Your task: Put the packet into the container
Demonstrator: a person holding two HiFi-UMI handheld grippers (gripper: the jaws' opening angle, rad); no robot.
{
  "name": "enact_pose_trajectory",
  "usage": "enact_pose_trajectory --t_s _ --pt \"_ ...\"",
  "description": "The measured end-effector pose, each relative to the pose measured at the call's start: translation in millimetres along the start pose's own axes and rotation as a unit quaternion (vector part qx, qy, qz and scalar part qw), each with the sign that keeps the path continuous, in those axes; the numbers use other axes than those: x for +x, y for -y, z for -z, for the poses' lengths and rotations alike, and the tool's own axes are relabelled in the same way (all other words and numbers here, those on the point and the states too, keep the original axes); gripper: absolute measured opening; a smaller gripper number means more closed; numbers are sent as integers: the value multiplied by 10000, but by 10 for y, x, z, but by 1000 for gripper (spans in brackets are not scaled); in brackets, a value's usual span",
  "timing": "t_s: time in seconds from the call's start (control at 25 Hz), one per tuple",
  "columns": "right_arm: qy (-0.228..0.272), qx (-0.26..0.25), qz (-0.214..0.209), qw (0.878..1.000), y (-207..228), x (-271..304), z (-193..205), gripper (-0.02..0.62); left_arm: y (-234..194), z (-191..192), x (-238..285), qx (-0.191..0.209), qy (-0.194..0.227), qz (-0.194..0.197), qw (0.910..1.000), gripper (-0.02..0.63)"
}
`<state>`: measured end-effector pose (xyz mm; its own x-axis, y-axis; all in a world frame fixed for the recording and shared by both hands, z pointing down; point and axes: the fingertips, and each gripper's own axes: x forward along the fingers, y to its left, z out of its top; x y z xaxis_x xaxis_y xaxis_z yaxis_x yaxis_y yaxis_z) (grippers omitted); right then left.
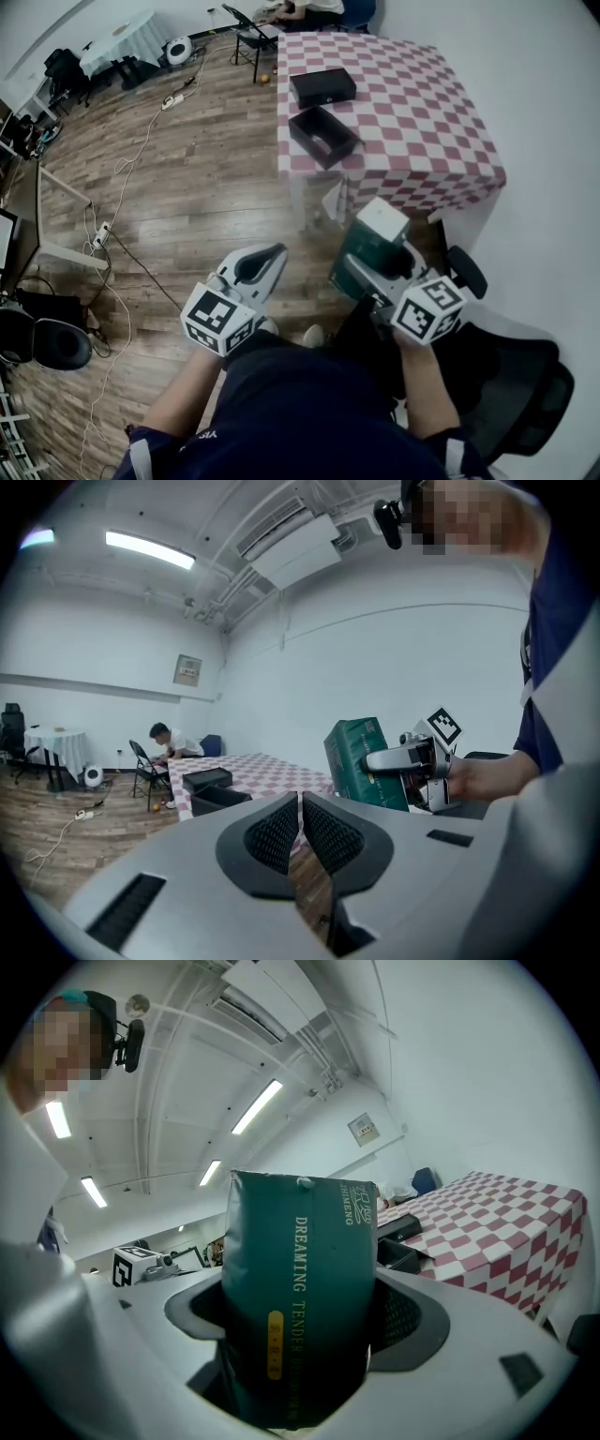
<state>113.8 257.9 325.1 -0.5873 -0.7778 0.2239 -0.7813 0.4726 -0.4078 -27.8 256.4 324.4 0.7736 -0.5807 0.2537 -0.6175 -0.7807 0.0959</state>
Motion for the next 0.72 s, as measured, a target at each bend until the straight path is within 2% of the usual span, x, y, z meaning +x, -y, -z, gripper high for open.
enact_pose_trajectory --t_s 0.32,0.72 --pt "-74 6 -53 10000 238 117 -71 422 -159 -16 249 -75 3 -92 9999 37" --pt "-272 -1 142 9995 659 653 -137 422 -721 64 794 -248 -7 89 9997 37"
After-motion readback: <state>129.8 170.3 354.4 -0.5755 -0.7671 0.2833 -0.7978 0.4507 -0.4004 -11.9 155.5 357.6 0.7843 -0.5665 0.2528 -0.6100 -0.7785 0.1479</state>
